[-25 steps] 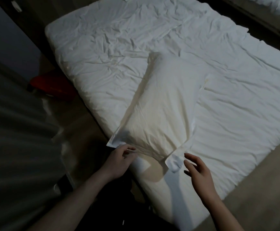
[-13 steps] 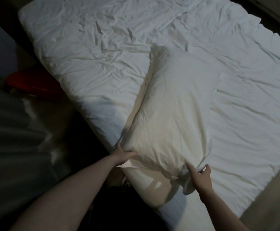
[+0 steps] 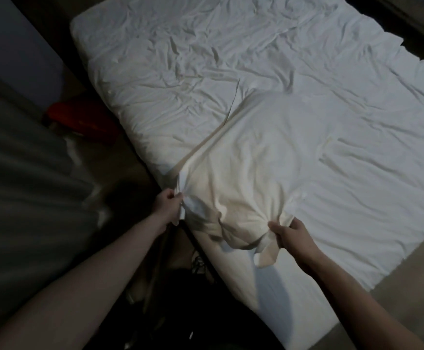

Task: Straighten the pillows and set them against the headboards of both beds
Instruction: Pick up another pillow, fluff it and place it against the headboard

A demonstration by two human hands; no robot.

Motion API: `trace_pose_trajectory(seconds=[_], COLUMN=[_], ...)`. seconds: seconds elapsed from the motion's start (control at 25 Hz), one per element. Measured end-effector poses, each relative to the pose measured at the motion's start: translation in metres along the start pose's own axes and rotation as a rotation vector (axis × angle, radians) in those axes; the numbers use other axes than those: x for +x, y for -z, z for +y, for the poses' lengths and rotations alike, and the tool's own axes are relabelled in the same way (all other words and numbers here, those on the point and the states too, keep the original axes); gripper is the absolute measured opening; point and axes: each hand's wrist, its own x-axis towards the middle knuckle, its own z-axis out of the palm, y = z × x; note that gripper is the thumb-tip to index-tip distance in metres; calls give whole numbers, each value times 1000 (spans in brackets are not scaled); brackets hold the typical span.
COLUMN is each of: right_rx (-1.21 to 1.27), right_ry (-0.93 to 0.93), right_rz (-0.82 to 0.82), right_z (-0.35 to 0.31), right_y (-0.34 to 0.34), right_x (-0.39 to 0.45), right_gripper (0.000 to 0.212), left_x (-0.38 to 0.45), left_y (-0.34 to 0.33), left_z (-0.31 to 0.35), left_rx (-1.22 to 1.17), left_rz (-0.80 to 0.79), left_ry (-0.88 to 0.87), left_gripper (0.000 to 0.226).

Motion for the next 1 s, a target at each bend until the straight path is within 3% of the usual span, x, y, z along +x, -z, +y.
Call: trace_pose_trajectory(seconds=[0.04,0.08,0.2,0.32,0.4,0.52,0.56,0.64,0.8,0.92,1.0], right_rx=[-17,-53,-184,-245,-276,-274,-206,-85,-80,28,119], right_ry=[28,59,145,212,265,327,320,307,292,91,-80], right_rz=[-55,-103,-238,-323,-392,-430,-439,-419,-182,-68,-124], right_z=[-6,-10,-20,-32,-37,-47,-52,-60,-52,-47,-56], right_y=[-6,-15,-50,-70,-73,-68,-65,-54,-15,3,-1], right_x=[-12,-25,-54,-70,-76,-86,-88,-90,-73,-51,-36], right_gripper=[13,15,12,18,19,25,27,24,28,40,51], left_x=[-15,-36,-112,-174,-180,-151,-144,-146,-157,-154,-151], left_y=[15,30,47,18,1,-1,4,13,35,65,84], left_z=[-2,-6,-28,-50,-50,-36,-31,-26,-12,4,11], left_rx=[88,249,542,633,574,480,480,445,285,258,270], left_rz=[-9,-12,-165,-266,-166,49,70,86,191,243,236], left_ry=[3,-47,-424,-644,-700,-788,-744,-656,-655,-645,-670], left_gripper=[19,43,101,115,100,24,15,17,26,29,26])
